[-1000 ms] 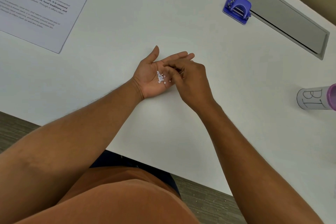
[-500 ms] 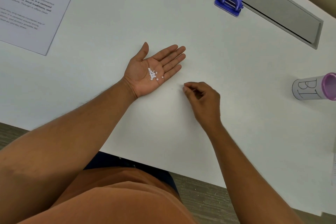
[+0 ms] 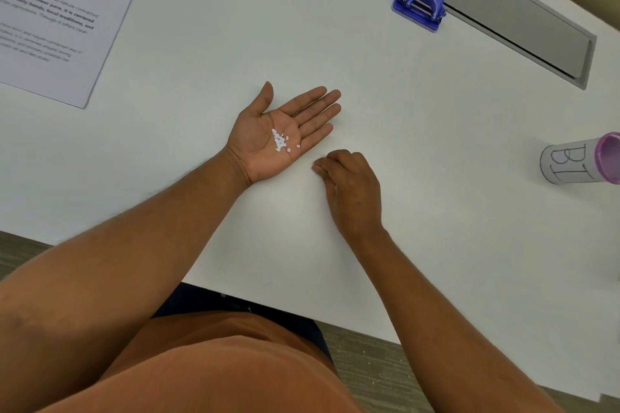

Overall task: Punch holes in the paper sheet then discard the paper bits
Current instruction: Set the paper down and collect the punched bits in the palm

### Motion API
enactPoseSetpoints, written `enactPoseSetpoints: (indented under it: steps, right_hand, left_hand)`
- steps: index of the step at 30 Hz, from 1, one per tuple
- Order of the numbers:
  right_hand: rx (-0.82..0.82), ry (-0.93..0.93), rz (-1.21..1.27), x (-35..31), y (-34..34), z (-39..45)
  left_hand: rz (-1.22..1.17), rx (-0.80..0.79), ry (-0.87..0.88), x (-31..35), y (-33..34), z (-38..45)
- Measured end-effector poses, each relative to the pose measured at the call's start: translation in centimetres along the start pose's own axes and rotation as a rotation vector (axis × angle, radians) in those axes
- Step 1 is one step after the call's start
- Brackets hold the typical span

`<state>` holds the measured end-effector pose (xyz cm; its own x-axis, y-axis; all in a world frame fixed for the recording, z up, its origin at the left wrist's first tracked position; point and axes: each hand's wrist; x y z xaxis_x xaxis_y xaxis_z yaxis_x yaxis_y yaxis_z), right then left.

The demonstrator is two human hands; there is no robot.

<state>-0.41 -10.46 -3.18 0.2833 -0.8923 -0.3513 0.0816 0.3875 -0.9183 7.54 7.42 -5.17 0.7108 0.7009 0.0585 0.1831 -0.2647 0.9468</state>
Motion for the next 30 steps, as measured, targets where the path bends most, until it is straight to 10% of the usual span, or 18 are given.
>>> enactPoseSetpoints:
  steps: [14, 30]
  right_hand:
    - [-0.149, 0.018, -0.135, -1.2, 1.1, 0.6]
    - [-0.129, 0.204, 0.362, -5.9, -2.4, 6.0]
  left_hand:
    - [-0.015, -0.021, 0.004, 0.1, -0.3, 0.1]
    - [-0.026, 0.023, 0.017, 0.1, 0.2, -0.1]
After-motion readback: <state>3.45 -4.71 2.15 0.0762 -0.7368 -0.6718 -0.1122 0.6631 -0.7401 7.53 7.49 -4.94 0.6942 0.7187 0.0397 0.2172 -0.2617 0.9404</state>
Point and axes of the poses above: each hand's wrist, its own z-axis towards the middle knuckle, its own y-axis out of the palm, x = y × z, and after that the axes turned 2 degrees about -y, right-handed
